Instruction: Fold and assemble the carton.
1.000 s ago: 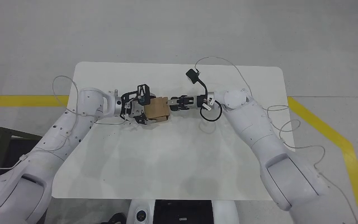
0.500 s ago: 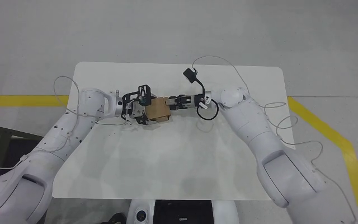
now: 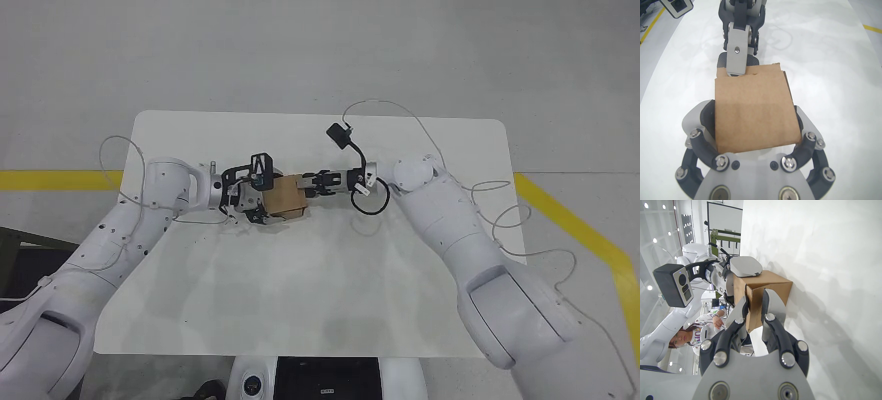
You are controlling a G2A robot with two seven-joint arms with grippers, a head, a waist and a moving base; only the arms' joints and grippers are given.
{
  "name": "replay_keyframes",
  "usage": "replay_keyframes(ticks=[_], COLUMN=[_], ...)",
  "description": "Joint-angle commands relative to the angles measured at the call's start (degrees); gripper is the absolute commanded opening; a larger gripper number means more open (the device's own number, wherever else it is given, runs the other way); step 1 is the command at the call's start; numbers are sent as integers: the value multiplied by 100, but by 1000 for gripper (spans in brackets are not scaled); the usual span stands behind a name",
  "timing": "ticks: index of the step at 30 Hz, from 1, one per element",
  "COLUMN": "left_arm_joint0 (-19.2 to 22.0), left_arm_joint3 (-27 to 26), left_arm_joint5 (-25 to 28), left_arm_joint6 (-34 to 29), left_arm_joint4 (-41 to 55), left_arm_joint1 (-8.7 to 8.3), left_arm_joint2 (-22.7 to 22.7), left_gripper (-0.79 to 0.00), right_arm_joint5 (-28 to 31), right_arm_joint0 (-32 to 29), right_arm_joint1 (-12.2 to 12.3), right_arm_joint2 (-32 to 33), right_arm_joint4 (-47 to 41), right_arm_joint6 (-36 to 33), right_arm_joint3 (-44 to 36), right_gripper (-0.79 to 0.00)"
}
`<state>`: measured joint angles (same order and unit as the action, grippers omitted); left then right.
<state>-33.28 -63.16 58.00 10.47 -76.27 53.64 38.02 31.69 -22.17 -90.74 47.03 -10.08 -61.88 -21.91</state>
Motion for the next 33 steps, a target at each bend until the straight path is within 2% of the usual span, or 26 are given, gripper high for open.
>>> replay_keyframes(ticks=[1,11,22,28,30,33], left_arm_joint0=[2,13,33,53,60,67], left_arm_joint3=[-4,23,74,59,58,58], left_arm_joint5=[0,0,0,0,0,0], left_arm_joint6=[-4,3,15,18,14,10], left_arm_joint4=[3,-16,-48,-52,-52,-65], left_arm_joint1=[3,10,20,39,46,54], left_arm_joint2=[-5,-21,-35,-37,-34,-32], left_gripper=[0,0,0,0,0,0], right_arm_joint5=[24,124,315,299,287,257], right_arm_joint0=[10,-14,-246,-386,-429,-485], right_arm_joint1=[-1,15,197,329,365,409], right_arm_joint2=[11,81,369,511,547,584], right_arm_joint4=[1,-15,-204,-123,-89,-23], right_arm_joint6=[5,-38,-153,-60,-25,29], right_arm_joint3=[-10,-43,-303,-438,-512,-622], right_gripper=[-656,-622,-554,-619,-690,-745])
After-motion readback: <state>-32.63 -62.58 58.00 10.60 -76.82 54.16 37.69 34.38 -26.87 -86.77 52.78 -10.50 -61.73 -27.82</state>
